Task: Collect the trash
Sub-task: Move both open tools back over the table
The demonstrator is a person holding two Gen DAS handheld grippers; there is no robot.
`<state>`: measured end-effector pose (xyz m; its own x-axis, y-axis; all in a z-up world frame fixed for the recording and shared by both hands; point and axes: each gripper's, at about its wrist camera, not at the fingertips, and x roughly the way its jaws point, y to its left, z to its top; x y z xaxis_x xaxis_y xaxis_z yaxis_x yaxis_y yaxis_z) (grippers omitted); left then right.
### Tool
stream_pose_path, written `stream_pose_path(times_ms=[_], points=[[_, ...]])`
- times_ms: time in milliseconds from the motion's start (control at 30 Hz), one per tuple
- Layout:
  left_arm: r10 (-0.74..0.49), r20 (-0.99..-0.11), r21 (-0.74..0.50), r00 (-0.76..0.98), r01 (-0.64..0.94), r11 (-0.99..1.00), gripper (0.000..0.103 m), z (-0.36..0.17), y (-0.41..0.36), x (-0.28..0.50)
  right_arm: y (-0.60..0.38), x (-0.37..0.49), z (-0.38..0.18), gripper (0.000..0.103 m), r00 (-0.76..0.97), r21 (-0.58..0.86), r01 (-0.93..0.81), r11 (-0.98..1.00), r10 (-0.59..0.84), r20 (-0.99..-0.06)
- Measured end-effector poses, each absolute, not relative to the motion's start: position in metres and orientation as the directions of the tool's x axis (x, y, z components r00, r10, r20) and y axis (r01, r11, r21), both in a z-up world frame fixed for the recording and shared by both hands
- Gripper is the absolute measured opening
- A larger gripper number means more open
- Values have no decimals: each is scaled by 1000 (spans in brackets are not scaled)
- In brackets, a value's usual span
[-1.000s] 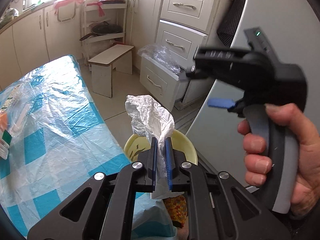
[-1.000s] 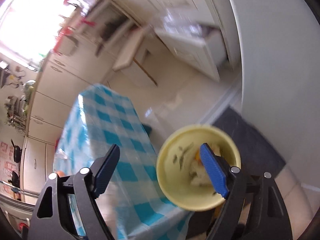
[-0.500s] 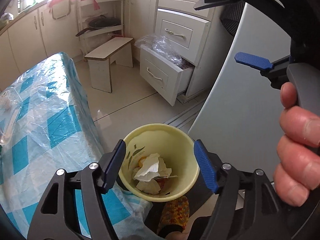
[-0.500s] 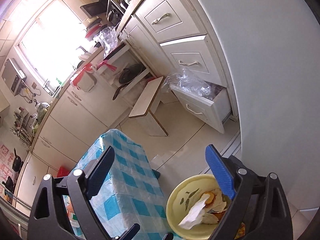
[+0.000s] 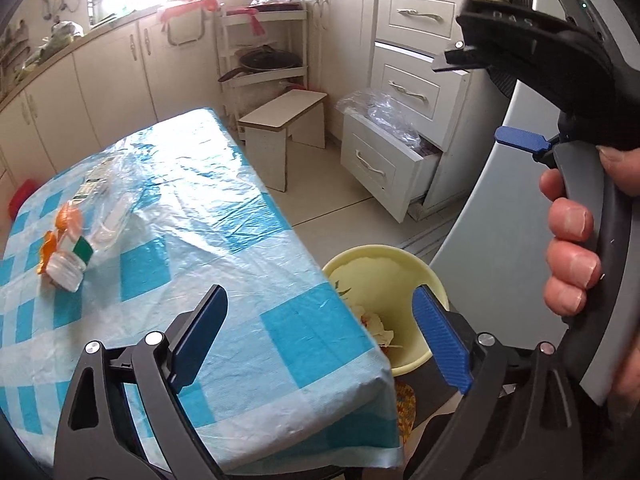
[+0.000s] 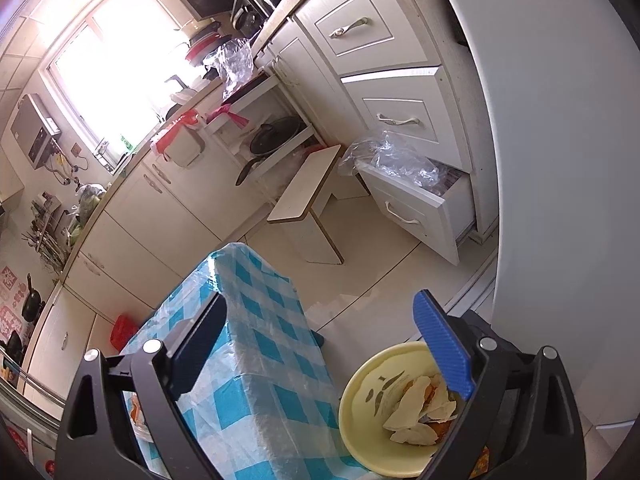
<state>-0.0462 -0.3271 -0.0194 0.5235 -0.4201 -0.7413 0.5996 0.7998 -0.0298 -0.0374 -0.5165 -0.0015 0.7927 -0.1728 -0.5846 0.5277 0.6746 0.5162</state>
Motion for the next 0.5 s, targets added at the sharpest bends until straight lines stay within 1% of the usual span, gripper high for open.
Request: stream_pose_path(times_ms=[367,500], points=[[-368,-721,-34,587,500,865,92,-7,-259,-39,-473,-15,1,91,788,412,480,775,-174,-591],[-344,-717,-28,607,468,883,93,-5,-232,-37,-453,-8,5,93,792,356,460,814,-194,-580]])
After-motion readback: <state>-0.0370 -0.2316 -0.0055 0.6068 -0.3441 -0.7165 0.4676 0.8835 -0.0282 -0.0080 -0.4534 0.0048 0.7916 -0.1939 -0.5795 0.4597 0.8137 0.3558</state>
